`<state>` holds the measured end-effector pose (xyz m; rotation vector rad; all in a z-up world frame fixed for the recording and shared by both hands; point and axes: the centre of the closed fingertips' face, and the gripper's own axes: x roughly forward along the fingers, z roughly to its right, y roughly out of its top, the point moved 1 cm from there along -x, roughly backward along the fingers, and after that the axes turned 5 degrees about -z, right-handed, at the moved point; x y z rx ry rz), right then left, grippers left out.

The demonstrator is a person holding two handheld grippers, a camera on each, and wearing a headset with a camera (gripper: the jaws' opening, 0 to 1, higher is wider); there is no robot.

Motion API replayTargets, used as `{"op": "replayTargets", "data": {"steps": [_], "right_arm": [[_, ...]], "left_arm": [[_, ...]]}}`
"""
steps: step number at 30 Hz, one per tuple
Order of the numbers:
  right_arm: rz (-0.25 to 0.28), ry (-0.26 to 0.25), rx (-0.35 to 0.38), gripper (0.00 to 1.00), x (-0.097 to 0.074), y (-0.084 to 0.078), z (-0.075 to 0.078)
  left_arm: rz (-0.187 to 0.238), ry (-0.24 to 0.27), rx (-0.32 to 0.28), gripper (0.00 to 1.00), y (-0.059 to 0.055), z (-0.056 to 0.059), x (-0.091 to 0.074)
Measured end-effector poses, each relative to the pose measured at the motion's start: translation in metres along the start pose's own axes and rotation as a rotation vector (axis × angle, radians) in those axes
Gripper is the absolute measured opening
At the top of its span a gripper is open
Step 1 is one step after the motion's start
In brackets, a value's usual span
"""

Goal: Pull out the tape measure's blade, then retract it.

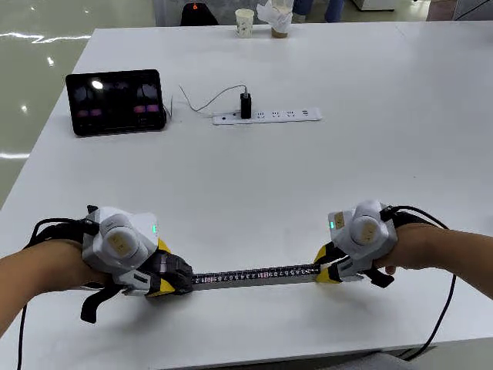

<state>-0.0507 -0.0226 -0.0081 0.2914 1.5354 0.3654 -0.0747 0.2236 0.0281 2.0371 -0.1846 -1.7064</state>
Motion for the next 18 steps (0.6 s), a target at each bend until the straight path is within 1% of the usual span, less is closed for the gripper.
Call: {"op": "replayTargets", "data": {"steps": [2, 5, 7, 8, 10, 11, 12, 14, 15, 16, 18], "right_arm": [[-0.002, -0.008, -0.005, 0.13, 0.000, 0.000, 0.001], [-0.001, -0.011, 0.012, 0.13, 0.000, -0.001, 0.001], [0.001, -0.020, 0.028, 0.14, -0.001, -0.001, 0.002], [0.004, -0.026, 0.034, 0.15, -0.001, -0.002, 0.003], [0.011, -0.031, 0.051, 0.18, -0.002, -0.002, 0.002], [0.016, -0.034, 0.072, 0.21, -0.002, -0.003, 0.001], [0.020, -0.037, 0.079, 0.23, -0.002, -0.004, 0.001], [0.029, -0.040, 0.093, 0.24, -0.004, -0.005, -0.001], [0.030, -0.040, 0.107, 0.24, -0.005, -0.007, -0.002], [0.027, -0.042, 0.137, 0.24, -0.007, -0.010, -0.002], [0.036, -0.046, 0.163, 0.26, -0.009, -0.011, -0.003]], "left_arm": [[-0.002, -0.003, -0.001, 0.31, 0.000, 0.000, 0.000], [-0.003, -0.004, -0.002, 0.32, 0.000, 0.000, 0.001], [-0.003, -0.006, -0.015, 0.32, -0.001, -0.001, 0.001], [-0.006, -0.006, -0.030, 0.32, -0.002, -0.001, 0.000], [-0.011, -0.008, -0.037, 0.32, -0.004, -0.002, -0.001], [-0.015, -0.004, -0.052, 0.33, -0.005, -0.003, -0.001], [-0.019, -0.003, -0.058, 0.34, -0.007, -0.003, -0.002], [-0.017, 0.001, -0.074, 0.35, -0.011, -0.004, -0.004], [-0.015, 0.003, -0.093, 0.37, -0.013, -0.005, -0.004], [-0.013, 0.001, -0.118, 0.38, -0.015, -0.005, -0.005], [-0.004, 0.003, -0.146, 0.43, -0.017, -0.005, -0.008]]}}
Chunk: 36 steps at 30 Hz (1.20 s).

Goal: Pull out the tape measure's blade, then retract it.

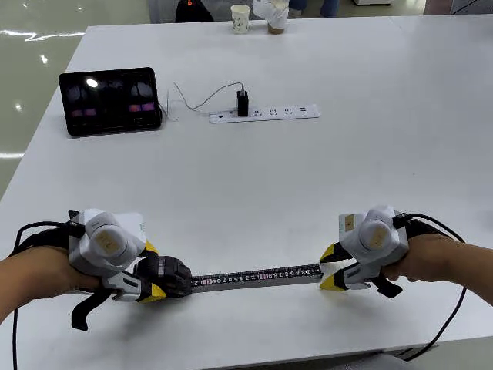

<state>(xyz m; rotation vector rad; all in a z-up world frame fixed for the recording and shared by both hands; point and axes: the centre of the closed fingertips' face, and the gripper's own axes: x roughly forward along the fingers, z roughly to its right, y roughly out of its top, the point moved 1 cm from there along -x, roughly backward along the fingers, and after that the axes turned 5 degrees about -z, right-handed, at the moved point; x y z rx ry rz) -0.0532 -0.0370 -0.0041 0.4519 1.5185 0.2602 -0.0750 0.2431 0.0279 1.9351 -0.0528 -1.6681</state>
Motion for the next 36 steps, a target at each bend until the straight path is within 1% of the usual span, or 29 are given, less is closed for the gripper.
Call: {"op": "replayTargets", "data": {"steps": [1, 4, 6, 9, 11, 13, 15, 18, 22, 23, 25, 27, 29, 33, 36], "right_arm": [[0.012, -0.005, 0.020, 0.26, -0.002, -0.001, 0.000], [0.022, -0.013, 0.059, 0.27, -0.007, -0.004, 0.000], [0.032, -0.020, 0.080, 0.29, -0.009, -0.006, 0.001], [0.058, -0.039, 0.116, 0.30, -0.014, -0.007, 0.001], [0.081, -0.049, 0.143, 0.30, -0.017, -0.005, 0.001], [0.106, -0.068, 0.178, 0.31, -0.022, -0.005, 0.002], [0.120, -0.085, 0.203, 0.33, -0.026, -0.006, 0.004], [0.136, -0.104, 0.230, 0.35, -0.029, -0.010, 0.007], [0.157, -0.132, 0.265, 0.39, -0.035, -0.014, 0.009], [0.165, -0.139, 0.273, 0.39, -0.037, -0.015, 0.009], [0.174, -0.144, 0.285, 0.40, -0.039, -0.017, 0.008], [0.173, -0.145, 0.292, 0.41, -0.038, -0.021, 0.006], [0.176, -0.152, 0.304, 0.43, -0.038, -0.025, 0.004], [0.195, -0.162, 0.330, 0.45, -0.040, -0.029, 0.000], [0.207, -0.182, 0.337, 0.48, -0.044, -0.033, 0.001]], "left_arm": [[0.007, 0.007, -0.016, 0.44, -0.001, -0.001, -0.002], [0.026, 0.017, -0.075, 0.48, -0.004, -0.002, -0.007], [0.044, 0.023, -0.102, 0.51, -0.005, -0.003, -0.009], [0.055, 0.027, -0.129, 0.53, -0.009, -0.004, -0.012], [0.060, 0.040, -0.147, 0.56, -0.010, -0.005, -0.013], [0.091, 0.050, -0.210, 0.59, -0.011, -0.007, -0.016], [0.120, 0.069, -0.253, 0.63, -0.011, -0.010, -0.019], [0.152, 0.087, -0.304, 0.67, -0.012, -0.011, -0.022], [0.176, 0.113, -0.372, 0.72, -0.017, -0.012, -0.026], [0.190, 0.120, -0.388, 0.73, -0.017, -0.013, -0.028], [0.205, 0.128, -0.406, 0.75, -0.019, -0.011, -0.032], [0.215, 0.144, -0.425, 0.77, -0.023, -0.013, -0.034], [0.218, 0.154, -0.444, 0.77, -0.028, -0.013, -0.037], [0.240, 0.171, -0.485, 0.79, -0.036, -0.014, -0.044], [0.255, 0.184, -0.510, 0.82, -0.041, -0.014, -0.047]]}}
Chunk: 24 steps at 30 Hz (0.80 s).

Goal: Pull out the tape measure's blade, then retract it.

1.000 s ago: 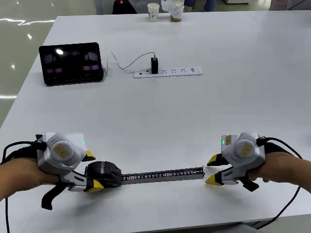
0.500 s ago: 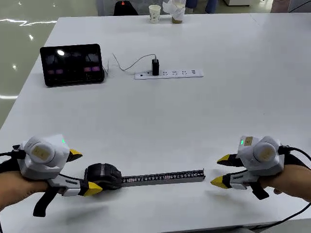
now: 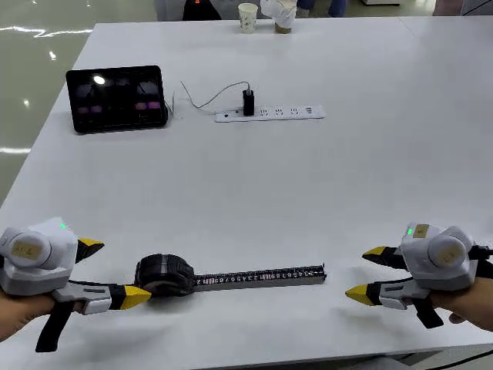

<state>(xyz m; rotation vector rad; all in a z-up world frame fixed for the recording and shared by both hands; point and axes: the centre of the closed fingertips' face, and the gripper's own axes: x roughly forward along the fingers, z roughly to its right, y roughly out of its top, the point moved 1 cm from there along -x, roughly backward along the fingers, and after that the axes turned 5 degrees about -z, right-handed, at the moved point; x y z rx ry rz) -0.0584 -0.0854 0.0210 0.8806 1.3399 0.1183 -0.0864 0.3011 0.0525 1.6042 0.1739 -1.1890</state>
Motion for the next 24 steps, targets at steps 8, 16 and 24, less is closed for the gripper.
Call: {"op": "replayTargets", "data": {"steps": [8, 16, 24], "right_arm": [[0.037, -0.037, 0.046, 0.56, -0.020, -0.005, 0.006], [0.055, -0.049, 0.059, 0.63, -0.031, -0.014, 0.004], [0.062, -0.051, 0.041, 0.84, -0.035, -0.022, -0.004]], "left_arm": [[0.044, 0.028, -0.044, 0.88, -0.007, -0.003, -0.005], [0.079, 0.054, -0.053, 0.97, -0.010, -0.002, -0.013], [0.090, 0.055, -0.063, 0.99, -0.018, 0.000, -0.022]]}}
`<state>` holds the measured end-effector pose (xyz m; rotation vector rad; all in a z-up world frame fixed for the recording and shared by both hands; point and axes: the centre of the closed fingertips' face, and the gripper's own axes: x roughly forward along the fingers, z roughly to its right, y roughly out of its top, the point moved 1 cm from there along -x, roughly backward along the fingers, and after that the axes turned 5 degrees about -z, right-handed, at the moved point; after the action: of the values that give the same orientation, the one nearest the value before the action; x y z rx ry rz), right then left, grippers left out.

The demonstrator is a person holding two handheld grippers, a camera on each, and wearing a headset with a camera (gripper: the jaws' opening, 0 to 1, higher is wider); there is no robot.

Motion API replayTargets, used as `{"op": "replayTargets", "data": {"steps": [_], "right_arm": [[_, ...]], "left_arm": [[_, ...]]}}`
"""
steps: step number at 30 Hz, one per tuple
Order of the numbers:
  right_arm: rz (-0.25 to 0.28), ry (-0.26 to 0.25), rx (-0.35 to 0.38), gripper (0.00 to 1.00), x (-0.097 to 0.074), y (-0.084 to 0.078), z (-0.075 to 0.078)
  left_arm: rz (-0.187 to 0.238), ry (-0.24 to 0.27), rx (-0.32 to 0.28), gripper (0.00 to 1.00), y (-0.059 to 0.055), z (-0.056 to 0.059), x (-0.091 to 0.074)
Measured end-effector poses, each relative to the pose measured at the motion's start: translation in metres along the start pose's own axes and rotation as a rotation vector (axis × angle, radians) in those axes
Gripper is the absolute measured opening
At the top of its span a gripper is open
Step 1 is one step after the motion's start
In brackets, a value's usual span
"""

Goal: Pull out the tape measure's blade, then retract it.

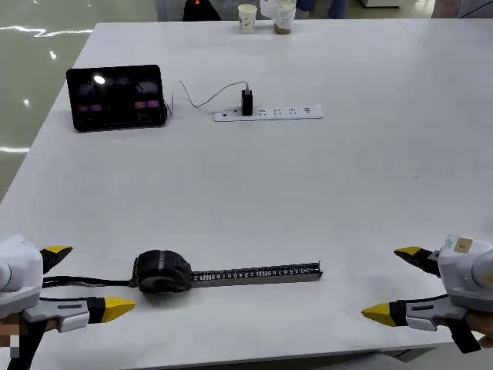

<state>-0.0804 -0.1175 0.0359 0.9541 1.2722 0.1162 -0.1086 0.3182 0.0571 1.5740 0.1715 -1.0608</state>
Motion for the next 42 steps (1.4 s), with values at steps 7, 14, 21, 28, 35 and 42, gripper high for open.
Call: {"op": "replayTargets", "data": {"steps": [7, 14, 21, 28, 35, 42], "right_arm": [[0.032, -0.011, 0.019, 0.99, -0.005, 0.004, 0.003], [0.025, -0.010, 0.006, 0.99, -0.004, 0.000, 0.006], [0.036, -0.014, 0.031, 0.99, -0.009, 0.004, 0.001], [0.038, -0.014, 0.028, 0.99, -0.010, 0.004, 0.003], [0.034, -0.019, 0.021, 0.99, -0.010, 0.000, 0.006], [0.016, -0.002, -0.010, 0.99, -0.007, 0.000, 0.006]], "left_arm": [[0.004, -0.001, -0.010, 0.99, -0.009, 0.004, -0.004], [0.010, 0.031, 0.010, 0.99, -0.008, -0.001, -0.006], [0.020, 0.032, 0.021, 0.99, -0.004, -0.003, -0.007], [0.019, 0.034, 0.034, 0.99, -0.004, -0.001, -0.006], [-0.002, 0.023, 0.076, 0.99, -0.006, 0.007, -0.005], [-0.002, 0.028, 0.083, 0.99, -0.001, 0.014, -0.002]]}}
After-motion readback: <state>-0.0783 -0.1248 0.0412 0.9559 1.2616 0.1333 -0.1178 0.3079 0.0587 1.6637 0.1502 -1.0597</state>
